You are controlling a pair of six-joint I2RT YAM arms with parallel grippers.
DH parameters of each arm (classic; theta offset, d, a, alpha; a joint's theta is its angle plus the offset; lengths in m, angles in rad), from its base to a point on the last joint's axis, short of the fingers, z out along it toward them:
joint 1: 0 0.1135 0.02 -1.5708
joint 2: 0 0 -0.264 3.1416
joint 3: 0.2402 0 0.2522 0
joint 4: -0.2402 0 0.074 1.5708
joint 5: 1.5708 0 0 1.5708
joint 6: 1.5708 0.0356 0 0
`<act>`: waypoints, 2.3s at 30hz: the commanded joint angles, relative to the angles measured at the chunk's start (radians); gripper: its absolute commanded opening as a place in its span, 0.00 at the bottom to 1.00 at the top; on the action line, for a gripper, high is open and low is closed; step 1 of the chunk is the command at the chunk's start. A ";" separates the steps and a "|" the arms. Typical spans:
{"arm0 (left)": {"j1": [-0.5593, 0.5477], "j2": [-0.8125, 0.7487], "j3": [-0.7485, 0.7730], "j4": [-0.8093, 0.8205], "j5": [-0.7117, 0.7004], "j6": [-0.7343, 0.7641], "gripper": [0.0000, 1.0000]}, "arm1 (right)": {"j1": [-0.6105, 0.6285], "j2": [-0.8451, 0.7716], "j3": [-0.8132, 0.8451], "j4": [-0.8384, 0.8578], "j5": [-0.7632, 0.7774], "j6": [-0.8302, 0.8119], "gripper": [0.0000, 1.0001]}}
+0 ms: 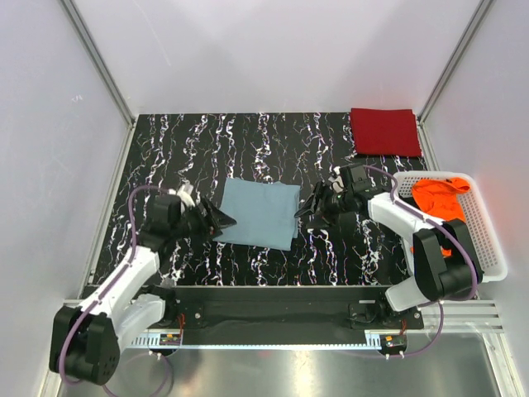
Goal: Fold and stack the t-shirts
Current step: Fold the tshirt, then neatly place the folded tshirt to the corner
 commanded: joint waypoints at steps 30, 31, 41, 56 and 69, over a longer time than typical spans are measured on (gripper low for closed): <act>-0.874 0.445 -0.050 0.501 -1.000 -1.215 0.71 | -0.109 -0.067 0.066 -0.222 0.066 -0.182 0.69; -0.877 0.471 -0.044 0.501 -1.000 -1.227 0.70 | -0.110 -0.064 0.069 -0.222 0.064 -0.187 0.69; -0.973 0.572 -0.038 0.505 -1.049 -1.404 0.65 | -0.123 -0.029 0.112 -0.259 0.050 -0.227 0.69; -0.966 0.674 -0.021 0.516 -1.132 -1.508 0.54 | -0.133 0.005 0.169 -0.312 0.043 -0.265 0.70; -0.950 0.685 -0.022 0.598 -1.111 -1.465 0.24 | -0.136 0.115 0.206 -0.322 -0.009 -0.368 0.89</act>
